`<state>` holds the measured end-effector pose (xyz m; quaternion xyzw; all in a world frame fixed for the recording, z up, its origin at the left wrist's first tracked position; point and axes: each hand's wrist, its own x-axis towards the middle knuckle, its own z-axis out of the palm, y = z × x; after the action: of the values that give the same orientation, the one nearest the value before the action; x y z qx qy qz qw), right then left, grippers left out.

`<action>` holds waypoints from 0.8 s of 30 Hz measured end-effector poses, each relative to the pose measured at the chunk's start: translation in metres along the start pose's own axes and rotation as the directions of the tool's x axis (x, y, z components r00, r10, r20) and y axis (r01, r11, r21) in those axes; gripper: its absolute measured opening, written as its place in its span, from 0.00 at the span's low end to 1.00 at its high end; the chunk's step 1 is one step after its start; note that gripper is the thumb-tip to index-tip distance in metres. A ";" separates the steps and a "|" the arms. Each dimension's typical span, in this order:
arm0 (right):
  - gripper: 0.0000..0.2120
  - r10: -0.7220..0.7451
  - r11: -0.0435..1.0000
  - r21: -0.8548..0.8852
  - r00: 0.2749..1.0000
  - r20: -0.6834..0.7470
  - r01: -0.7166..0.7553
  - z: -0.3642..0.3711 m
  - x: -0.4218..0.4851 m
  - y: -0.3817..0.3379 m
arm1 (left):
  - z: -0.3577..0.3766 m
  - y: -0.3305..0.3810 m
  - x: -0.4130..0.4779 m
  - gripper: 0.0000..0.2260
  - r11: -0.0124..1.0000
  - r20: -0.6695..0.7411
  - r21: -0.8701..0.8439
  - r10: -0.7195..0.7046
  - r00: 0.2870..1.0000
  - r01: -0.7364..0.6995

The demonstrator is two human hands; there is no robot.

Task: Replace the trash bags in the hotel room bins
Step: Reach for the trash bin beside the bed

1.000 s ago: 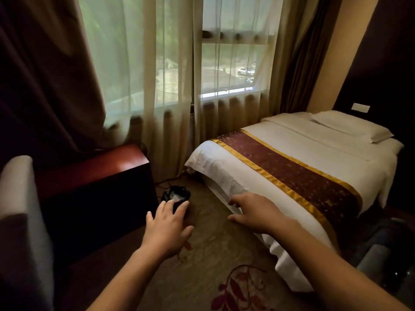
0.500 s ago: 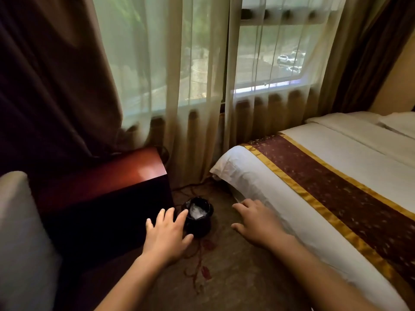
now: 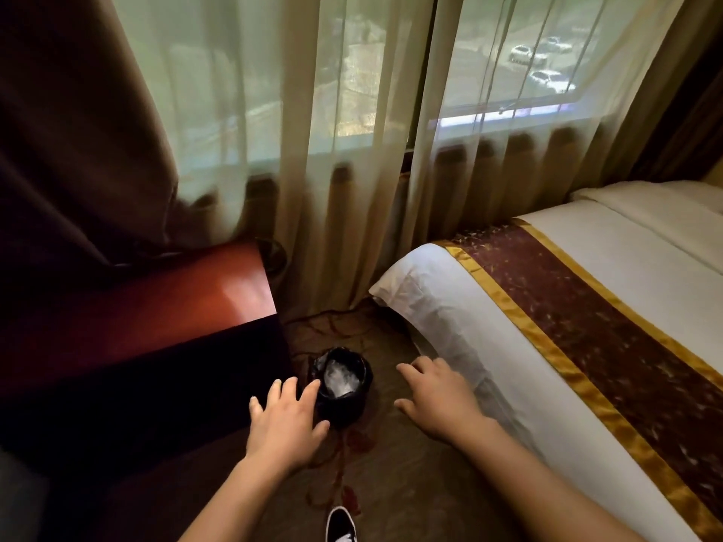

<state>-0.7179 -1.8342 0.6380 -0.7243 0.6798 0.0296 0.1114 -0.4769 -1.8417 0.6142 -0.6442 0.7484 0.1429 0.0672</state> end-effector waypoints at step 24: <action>0.30 -0.220 0.975 0.047 0.924 0.314 0.216 0.182 0.375 0.095 | 0.162 0.004 0.316 0.29 0.926 0.270 -0.104 -0.326 0.906 0.364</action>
<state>-0.7641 -2.1692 0.3766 -0.7804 0.5685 0.1291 0.2260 -0.5455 -2.0913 0.3708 -0.7470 0.5948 0.2644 0.1352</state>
